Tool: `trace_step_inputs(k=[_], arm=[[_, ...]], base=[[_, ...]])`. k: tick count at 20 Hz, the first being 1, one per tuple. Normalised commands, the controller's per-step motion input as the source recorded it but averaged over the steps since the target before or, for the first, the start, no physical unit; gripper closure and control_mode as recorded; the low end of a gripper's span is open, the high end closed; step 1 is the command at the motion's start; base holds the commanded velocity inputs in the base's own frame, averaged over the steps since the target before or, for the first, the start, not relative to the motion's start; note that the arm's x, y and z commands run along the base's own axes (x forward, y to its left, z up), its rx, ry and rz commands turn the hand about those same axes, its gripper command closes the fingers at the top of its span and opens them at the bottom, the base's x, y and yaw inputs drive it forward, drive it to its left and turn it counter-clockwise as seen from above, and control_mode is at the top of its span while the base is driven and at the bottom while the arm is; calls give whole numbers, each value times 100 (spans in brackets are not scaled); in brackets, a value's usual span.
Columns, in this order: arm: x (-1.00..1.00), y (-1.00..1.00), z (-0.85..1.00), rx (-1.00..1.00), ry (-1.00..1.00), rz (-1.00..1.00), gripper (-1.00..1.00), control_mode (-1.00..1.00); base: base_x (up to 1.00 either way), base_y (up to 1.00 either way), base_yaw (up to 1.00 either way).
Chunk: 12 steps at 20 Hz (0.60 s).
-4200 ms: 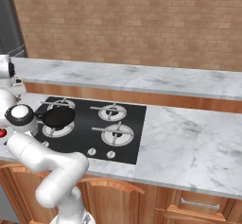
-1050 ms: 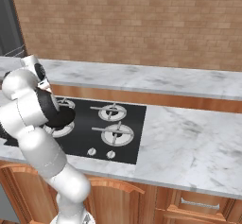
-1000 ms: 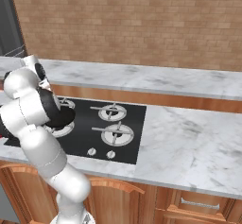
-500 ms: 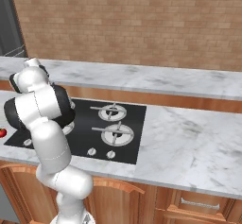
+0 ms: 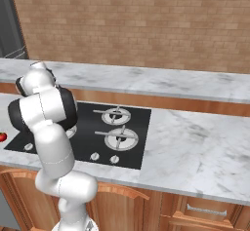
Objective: Place the pan on the front left burner on the stove. Then place the tomato and the onion in the pan and turn on the front left burner.
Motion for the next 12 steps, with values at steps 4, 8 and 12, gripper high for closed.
trace_step_inputs(k=[4, 8, 12], arm=[[4, -12, -15, 0, 0, 0, 100, -100], [11, -7, -14, 0, 0, 0, 100, -100], [10, 0, -13, 1, 0, 0, 100, -100]], base=[[0, 0, 0], [0, 0, 0], [0, 0, 0]])
